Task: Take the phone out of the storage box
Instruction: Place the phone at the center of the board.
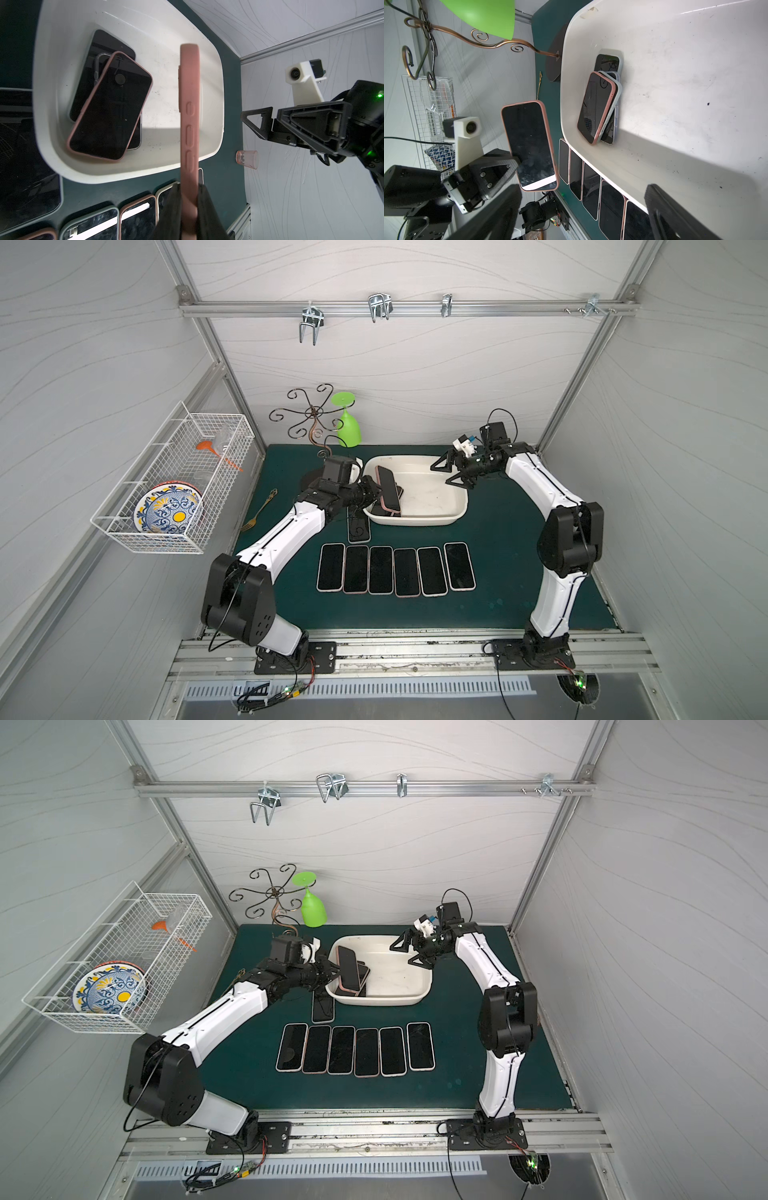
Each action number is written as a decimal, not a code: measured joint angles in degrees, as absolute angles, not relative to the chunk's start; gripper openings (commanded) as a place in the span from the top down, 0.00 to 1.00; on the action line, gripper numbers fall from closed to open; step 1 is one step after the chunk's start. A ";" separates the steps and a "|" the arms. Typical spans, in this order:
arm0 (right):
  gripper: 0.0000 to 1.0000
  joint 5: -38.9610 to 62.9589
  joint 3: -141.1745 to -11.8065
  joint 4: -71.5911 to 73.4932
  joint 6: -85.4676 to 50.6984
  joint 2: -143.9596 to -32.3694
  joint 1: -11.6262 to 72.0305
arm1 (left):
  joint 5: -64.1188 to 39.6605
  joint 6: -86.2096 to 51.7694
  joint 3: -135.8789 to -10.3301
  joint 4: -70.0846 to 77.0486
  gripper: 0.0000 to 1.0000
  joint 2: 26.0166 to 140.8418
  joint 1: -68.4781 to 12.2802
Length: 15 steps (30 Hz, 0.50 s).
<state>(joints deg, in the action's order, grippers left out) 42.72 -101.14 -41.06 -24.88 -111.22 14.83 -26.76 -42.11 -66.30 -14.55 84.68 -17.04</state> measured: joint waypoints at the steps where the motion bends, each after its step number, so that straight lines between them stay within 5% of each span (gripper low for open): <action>1: 0.01 42.70 -100.95 -41.12 -24.64 -111.04 14.83 | -27.62 -41.58 -66.30 -15.38 1.00 83.88 -15.73; 15: 0.01 42.85 -92.68 -40.36 -23.05 -106.89 14.96 | -36.77 -20.14 -71.16 -38.04 1.00 81.08 4.78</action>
